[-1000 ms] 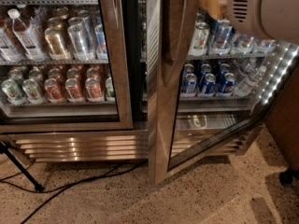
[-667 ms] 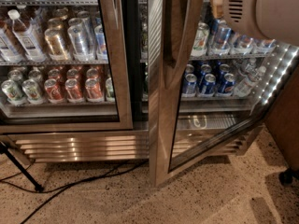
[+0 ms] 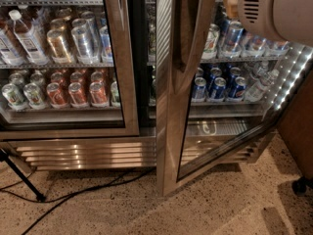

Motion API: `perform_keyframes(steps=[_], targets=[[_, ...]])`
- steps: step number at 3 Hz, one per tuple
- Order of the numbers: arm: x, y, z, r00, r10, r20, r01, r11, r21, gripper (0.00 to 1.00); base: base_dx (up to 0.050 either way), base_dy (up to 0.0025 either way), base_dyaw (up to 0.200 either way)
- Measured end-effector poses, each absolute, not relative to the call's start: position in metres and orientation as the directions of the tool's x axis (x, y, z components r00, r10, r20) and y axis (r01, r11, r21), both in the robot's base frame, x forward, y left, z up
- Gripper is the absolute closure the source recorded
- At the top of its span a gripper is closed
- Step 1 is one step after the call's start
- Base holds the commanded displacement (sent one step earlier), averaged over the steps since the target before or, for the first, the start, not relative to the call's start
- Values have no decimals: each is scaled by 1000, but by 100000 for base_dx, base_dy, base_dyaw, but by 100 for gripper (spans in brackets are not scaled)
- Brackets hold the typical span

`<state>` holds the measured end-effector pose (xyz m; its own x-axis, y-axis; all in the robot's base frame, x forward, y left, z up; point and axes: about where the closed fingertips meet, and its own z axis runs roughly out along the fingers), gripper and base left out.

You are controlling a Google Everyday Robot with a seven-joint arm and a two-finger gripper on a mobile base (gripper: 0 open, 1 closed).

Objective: Open right fridge door

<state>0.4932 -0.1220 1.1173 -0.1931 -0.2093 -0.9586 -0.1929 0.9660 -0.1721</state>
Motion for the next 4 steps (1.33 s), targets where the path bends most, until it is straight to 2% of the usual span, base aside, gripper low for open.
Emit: perform_keyframes(steps=[1,2,3,4], targets=[[493,-122,1117,-193,-209,-959,-193,966,-172,84,0,0,0],[493,-122,1117,-193,-209,-959,-193,966,-172,99,0,0,0],[496,-135,1122,-180,-186,-966,-148,976,-160,100,0,0,0],[504,-221,1137,-159,-81,-984,13,996,-84,100,0,0,0]])
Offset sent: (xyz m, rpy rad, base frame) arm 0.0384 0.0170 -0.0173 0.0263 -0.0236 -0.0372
